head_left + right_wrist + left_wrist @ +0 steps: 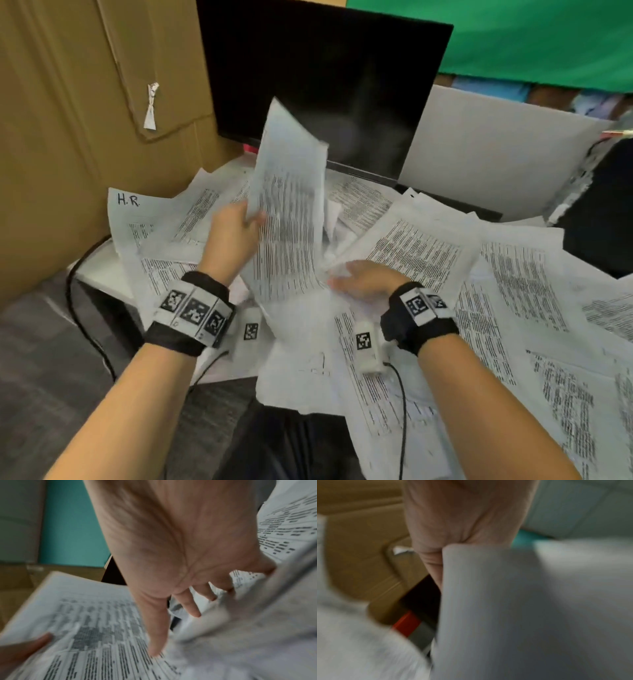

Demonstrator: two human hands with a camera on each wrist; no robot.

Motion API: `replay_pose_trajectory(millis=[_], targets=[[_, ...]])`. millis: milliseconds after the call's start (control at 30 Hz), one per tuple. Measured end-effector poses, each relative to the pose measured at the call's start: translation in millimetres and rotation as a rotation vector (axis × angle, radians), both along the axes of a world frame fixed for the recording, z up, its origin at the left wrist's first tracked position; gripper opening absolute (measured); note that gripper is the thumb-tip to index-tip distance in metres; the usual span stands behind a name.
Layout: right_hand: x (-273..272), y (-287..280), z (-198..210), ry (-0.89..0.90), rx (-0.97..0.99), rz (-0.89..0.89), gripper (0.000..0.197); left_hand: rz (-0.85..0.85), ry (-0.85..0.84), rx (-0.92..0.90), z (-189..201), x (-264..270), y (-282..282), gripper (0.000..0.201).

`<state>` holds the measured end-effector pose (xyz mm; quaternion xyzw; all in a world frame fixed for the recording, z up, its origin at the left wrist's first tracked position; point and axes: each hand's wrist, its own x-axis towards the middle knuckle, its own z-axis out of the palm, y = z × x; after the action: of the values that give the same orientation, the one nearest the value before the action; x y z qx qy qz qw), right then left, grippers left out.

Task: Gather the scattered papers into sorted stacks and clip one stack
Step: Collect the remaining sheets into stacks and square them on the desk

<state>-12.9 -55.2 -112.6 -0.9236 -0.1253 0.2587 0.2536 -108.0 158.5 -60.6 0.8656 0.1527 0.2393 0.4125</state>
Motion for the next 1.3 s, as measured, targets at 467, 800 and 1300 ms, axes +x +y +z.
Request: replay_pose_trajectory(millis=[467, 800, 1300], targets=[[42, 26, -35, 0.144, 0.843, -0.590, 0.046, 0.640, 0.198, -0.377, -26, 8, 132, 0.073], [40, 15, -52, 0.227, 0.780, -0.610, 0.051, 0.518, 0.241, -0.509, -62, 10, 138, 0.063], [28, 14, -43, 0.237, 0.834, -0.560, 0.025, 0.185, 0.479, -0.183, -46, 95, 88, 0.059]])
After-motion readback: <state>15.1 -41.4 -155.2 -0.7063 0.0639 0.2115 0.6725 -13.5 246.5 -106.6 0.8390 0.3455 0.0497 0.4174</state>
